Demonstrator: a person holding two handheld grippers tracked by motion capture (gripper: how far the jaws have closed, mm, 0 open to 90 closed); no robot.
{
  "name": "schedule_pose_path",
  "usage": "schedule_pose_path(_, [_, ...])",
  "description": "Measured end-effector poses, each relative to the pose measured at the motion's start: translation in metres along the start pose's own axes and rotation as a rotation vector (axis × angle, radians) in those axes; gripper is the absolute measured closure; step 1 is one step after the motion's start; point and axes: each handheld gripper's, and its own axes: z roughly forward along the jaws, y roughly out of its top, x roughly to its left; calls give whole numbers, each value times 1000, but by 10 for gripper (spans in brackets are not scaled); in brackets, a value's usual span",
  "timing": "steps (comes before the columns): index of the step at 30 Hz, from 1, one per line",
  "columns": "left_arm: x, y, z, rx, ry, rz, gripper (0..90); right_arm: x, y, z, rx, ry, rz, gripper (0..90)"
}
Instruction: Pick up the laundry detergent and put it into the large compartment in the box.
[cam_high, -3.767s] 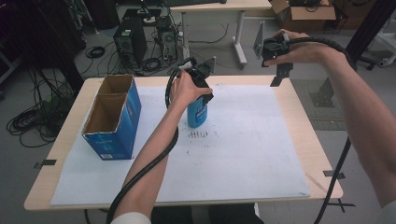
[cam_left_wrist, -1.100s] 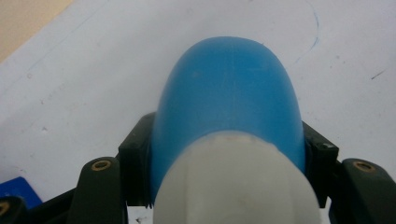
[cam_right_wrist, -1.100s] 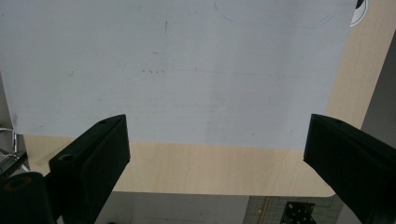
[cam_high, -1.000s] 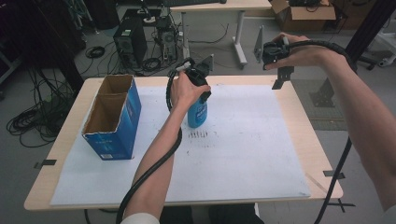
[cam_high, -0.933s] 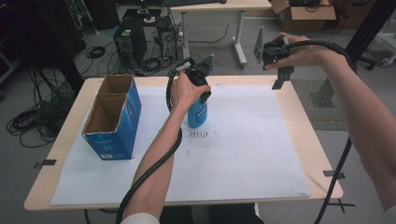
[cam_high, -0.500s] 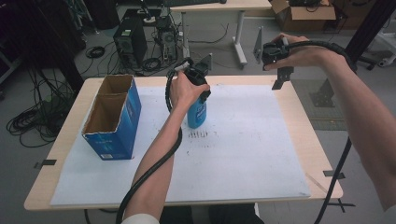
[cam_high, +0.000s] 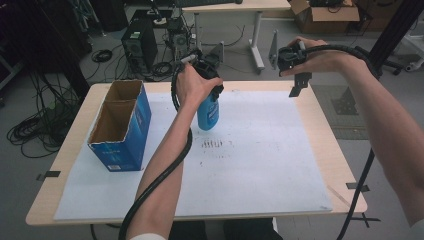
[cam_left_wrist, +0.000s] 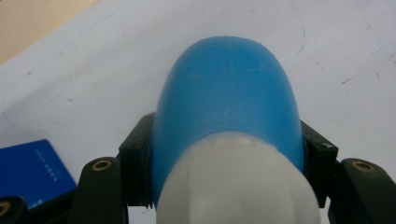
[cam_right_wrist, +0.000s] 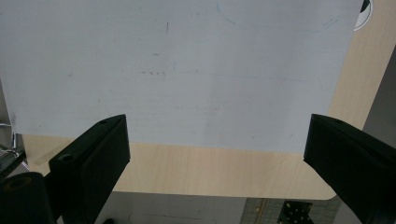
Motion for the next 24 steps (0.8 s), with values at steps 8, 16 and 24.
schedule_pose_path(8, [18,-10,-48,-26,24,-51,377,1,1,4,-5,6,-1,68])
schedule_pose_path(16, [49,-35,-95,-54,65,-127,377,3,1,8,-2,15,1,68])
schedule_pose_path(24, [75,-60,-132,-66,101,-180,377,4,3,7,4,17,6,68])
